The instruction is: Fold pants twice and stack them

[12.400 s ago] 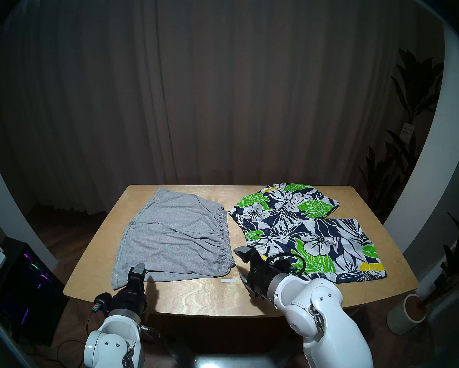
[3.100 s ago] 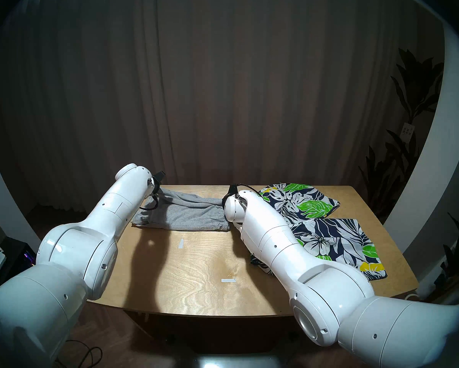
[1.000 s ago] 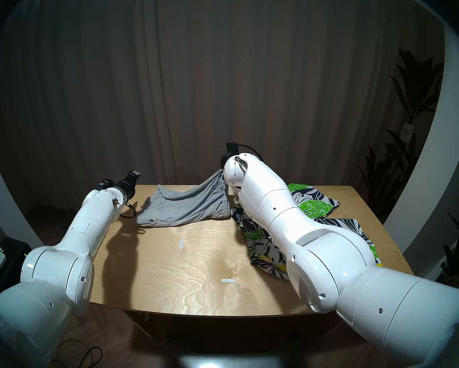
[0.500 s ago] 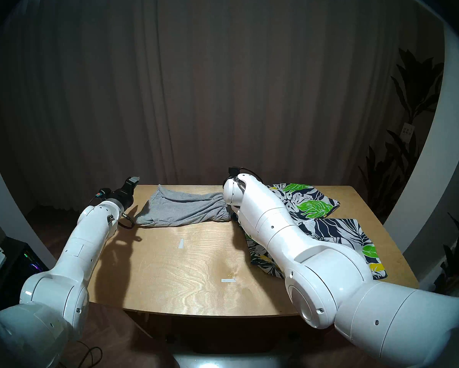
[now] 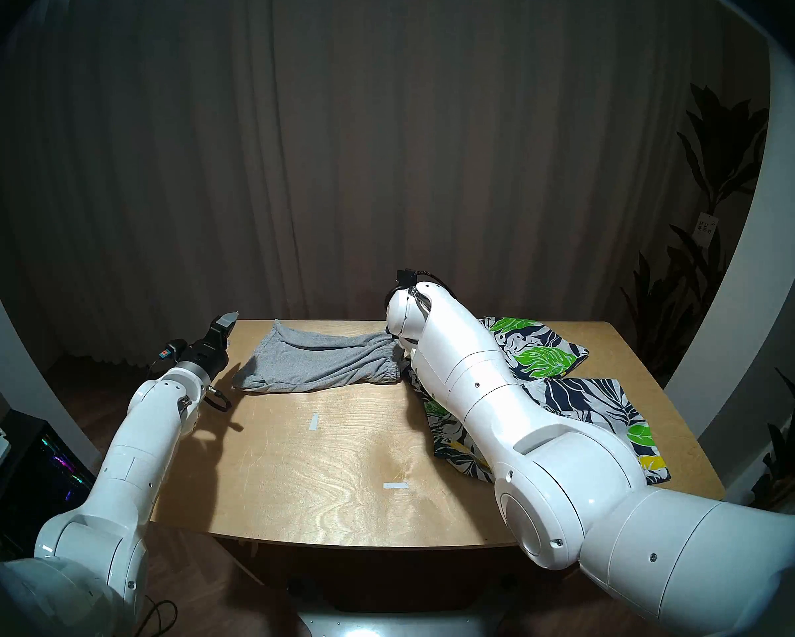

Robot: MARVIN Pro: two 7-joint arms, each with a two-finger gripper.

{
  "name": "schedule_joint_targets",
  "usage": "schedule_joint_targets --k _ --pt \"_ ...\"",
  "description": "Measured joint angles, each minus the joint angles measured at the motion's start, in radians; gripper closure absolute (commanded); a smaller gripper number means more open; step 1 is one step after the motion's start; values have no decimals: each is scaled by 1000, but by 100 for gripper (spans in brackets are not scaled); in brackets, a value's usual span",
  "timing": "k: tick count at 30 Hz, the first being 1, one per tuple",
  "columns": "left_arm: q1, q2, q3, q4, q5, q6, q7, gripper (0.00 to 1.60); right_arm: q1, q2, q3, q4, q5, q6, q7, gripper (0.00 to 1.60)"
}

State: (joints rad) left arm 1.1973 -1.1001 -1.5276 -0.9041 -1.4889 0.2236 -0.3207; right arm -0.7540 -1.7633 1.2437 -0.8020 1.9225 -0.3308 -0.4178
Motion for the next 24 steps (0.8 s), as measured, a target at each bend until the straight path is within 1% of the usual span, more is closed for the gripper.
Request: schedule_joint_targets --k 7,11,24 --pt "64 -32 0 -56 -27 18 -23 0 -12 25 11 -40 7 3 0 0" --pt "88 -43 -2 -93 -37 20 -38 0 -19 36 13 -56 10 9 0 0" --pt "159 -54 -29 -252 -58 -17 -83 0 -75 72 17 -90 22 33 -6 0"
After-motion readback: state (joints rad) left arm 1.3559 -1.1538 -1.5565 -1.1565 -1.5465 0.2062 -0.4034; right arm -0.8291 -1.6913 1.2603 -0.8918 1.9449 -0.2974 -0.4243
